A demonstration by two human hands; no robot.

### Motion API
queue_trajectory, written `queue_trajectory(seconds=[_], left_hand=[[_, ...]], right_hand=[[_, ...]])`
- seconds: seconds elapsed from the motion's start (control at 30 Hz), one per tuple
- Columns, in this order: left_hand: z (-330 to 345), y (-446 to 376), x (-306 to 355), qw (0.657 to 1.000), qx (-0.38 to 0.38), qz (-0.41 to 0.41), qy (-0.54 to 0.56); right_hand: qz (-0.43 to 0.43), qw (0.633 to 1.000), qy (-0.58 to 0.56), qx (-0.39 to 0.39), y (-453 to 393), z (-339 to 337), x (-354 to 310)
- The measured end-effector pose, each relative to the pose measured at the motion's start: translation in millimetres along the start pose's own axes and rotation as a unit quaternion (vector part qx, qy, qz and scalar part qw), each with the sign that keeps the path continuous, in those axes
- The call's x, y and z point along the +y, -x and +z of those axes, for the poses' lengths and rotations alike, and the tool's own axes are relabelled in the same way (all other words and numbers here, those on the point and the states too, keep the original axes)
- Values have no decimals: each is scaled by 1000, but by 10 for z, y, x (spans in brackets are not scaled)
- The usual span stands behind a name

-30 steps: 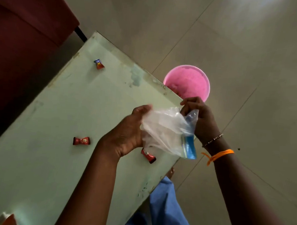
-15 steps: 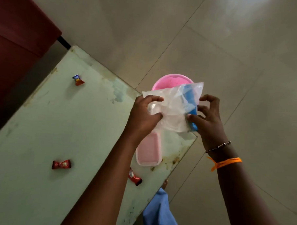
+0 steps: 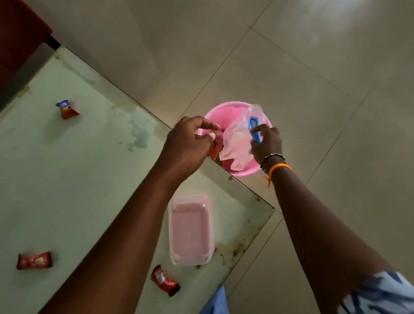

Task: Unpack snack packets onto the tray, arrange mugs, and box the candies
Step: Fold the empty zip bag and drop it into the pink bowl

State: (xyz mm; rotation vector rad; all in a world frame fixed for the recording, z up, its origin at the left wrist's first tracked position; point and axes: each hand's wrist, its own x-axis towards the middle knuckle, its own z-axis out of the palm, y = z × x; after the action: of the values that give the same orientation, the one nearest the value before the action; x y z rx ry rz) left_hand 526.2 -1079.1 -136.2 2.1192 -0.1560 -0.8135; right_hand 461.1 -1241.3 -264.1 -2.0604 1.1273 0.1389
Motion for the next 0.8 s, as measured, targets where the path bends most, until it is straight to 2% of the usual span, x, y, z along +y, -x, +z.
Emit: queue_trajectory(seconds=[0.07, 0.13, 0.27, 0.33, 0.43, 0.53, 0.67, 0.8], left_hand=[[18, -17, -25, 1000, 7, -1, 12], [20, -12, -47, 1000, 9, -6, 13], [-46, 58, -98, 1000, 7, -11, 27], [-101, 110, -126, 998, 23, -15, 49], [-238, 257, -170, 994, 50, -32, 90], [-410, 472, -247, 991, 92, -26, 95], [-648, 869, -399, 984, 137, -26, 112], [-862, 1510, -685, 954, 211, -49, 207]], right_hand=[[0, 993, 52, -107, -126, 94, 24], [21, 983, 58, -174, -189, 96, -15], [18, 986, 12, -167, -108, -18, -247], [22, 984, -71, -163, 42, -111, -437], [31, 960, -221, -168, 440, -230, -794], [25, 933, -303, -191, 940, -263, -1144], [3, 920, -325, -217, 1610, -178, -1476], [-13, 910, -331, -249, 2358, -2, -1633]])
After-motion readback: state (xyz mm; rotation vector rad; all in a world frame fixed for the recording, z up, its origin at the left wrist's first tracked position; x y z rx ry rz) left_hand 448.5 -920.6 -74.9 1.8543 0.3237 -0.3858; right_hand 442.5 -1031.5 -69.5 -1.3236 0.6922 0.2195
